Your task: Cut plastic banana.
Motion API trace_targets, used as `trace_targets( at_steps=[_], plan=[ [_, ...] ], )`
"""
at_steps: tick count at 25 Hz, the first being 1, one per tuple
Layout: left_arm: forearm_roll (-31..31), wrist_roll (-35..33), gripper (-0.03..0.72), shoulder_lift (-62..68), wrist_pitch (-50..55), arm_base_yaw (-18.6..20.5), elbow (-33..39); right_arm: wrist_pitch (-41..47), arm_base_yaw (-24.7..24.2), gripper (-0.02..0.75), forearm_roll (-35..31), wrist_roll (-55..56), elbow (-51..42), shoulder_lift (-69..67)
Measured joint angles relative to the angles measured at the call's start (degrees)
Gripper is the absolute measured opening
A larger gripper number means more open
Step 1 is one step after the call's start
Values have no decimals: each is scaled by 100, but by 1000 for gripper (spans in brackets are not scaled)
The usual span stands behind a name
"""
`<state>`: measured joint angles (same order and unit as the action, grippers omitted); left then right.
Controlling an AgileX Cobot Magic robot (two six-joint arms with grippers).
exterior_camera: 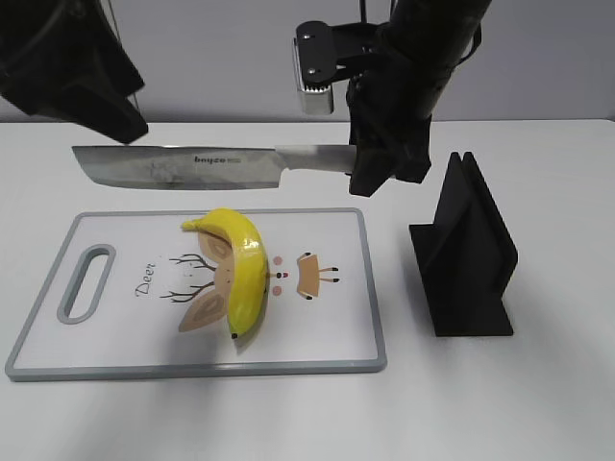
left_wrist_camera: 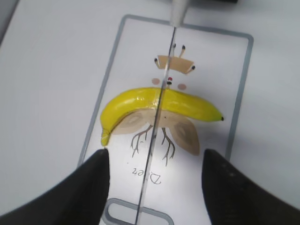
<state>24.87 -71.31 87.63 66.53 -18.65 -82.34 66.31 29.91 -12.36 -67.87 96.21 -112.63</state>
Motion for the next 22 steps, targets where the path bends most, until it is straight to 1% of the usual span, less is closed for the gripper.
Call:
trace_targets(
  at_steps=[3, 6, 9, 12, 14, 15, 17, 19, 20, 21, 22],
  plan=[
    [-235, -44, 590, 368, -27, -156, 0, -87, 0, 160, 16, -1, 0, -64],
    [-415, -48, 578, 661, -84, -178, 0, -167, 0, 160, 57, -6, 0, -64],
    [-617, -48, 555, 896, -176, -178, 0, -167, 0, 160, 89, -6, 0, -64],
    [-659, -48, 529, 1020, -364, -178, 0, -167, 0, 160, 93, -6, 0, -64],
    [-664, -48, 495, 1055, -472, -178, -5, -167, 0, 160, 107, -6, 0, -64],
    [-664, -48, 464, 1061, -487, -178, -5, -167, 0, 160, 106, -6, 0, -64],
    [-664, -48, 364, 1068, -493, -178, -5, -167, 0, 160, 111, -6, 0, -64],
    [-664, -48, 178, 1068, -470, -178, -5, -193, -5, 160, 113, -1, 4, -64],
    [-659, -48, 112, 1068, -456, -182, -5, -209, -5, 160, 113, 7, 4, -64],
    [-659, -48, 62, 1068, -449, -184, -5, -221, -5, 160, 113, 14, 10, -64],
    [-659, -48, 33, 1068, -444, -189, -5, -224, -5, 160, 113, 27, 10, -64]
  ],
)
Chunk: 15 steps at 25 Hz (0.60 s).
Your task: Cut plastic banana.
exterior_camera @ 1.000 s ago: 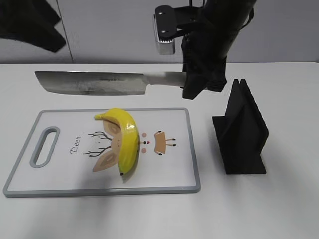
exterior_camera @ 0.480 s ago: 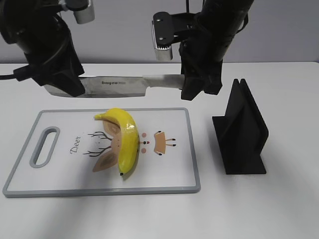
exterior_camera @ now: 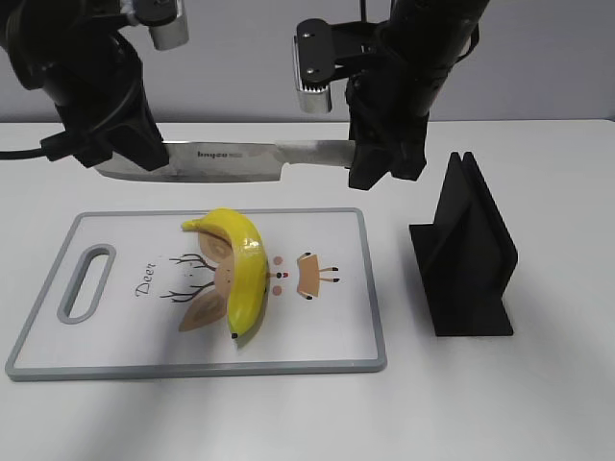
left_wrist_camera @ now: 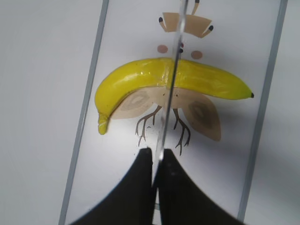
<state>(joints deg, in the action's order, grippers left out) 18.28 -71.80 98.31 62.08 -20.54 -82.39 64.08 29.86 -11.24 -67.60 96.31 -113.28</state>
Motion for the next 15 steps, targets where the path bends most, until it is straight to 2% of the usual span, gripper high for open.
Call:
trace_targets(
  at_steps=[7, 10, 15],
  plan=[
    [-11, 93, 10, 64, -90, 0, 34, 22, 0, 163, 43, 610, 0, 0],
    [44, 119, 16, 71, -528, -8, 371, 91, 0, 172, 187, 1018, 0, -52],
    [125, 131, 16, 139, -1118, -27, 1005, 106, 35, 181, 237, 1084, -6, -388]
  ],
)
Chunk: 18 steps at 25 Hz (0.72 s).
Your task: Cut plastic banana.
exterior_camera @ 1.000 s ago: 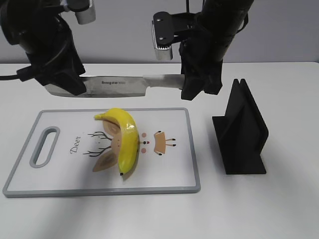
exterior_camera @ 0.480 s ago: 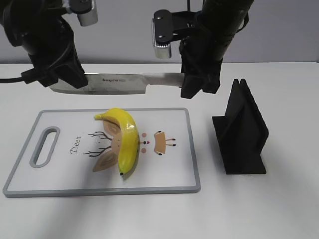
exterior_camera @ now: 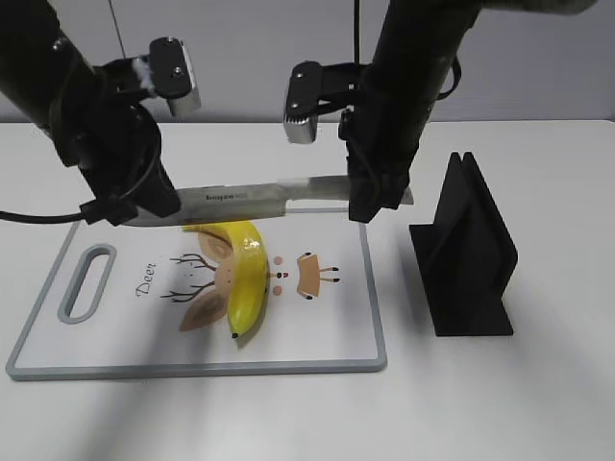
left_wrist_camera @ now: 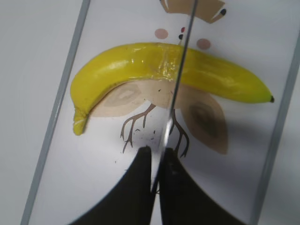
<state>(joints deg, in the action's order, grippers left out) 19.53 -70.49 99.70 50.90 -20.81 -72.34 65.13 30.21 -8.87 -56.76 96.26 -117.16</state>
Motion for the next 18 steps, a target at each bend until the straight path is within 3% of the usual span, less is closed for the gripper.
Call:
trace_targets(
  at_steps=[8, 18],
  plan=[
    [69, -31, 24, 1187, -752, 0, 73, -422, -5, 183, 216, 52, 14, -1018],
    [74, -42, 26, 1164, -736, 0, -1, -375, -5, 185, 319, 93, 110, -1127]
  ],
)
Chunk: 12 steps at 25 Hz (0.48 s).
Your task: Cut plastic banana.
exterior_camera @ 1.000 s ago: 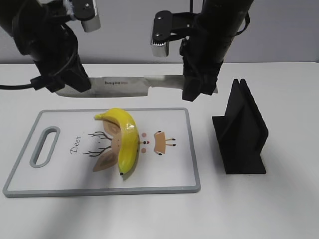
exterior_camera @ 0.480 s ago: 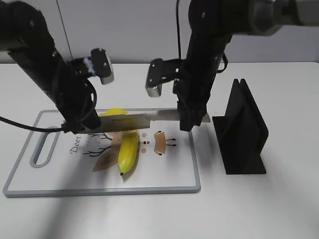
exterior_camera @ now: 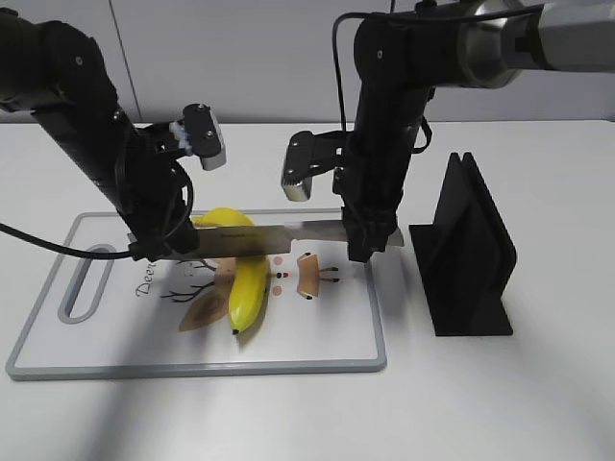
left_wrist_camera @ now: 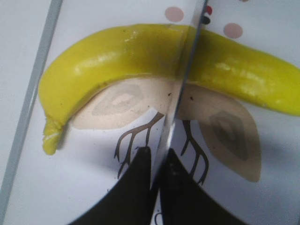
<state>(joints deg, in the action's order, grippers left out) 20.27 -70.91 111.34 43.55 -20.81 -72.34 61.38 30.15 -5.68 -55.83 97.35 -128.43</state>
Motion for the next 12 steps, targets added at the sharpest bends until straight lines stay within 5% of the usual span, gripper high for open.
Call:
trace_targets(
  at_steps=[12],
  plan=[
    [-394, 83, 19, -1441, 488, -11, 82, 124, 50, 185, -192, 24, -62, 1168]
  ],
)
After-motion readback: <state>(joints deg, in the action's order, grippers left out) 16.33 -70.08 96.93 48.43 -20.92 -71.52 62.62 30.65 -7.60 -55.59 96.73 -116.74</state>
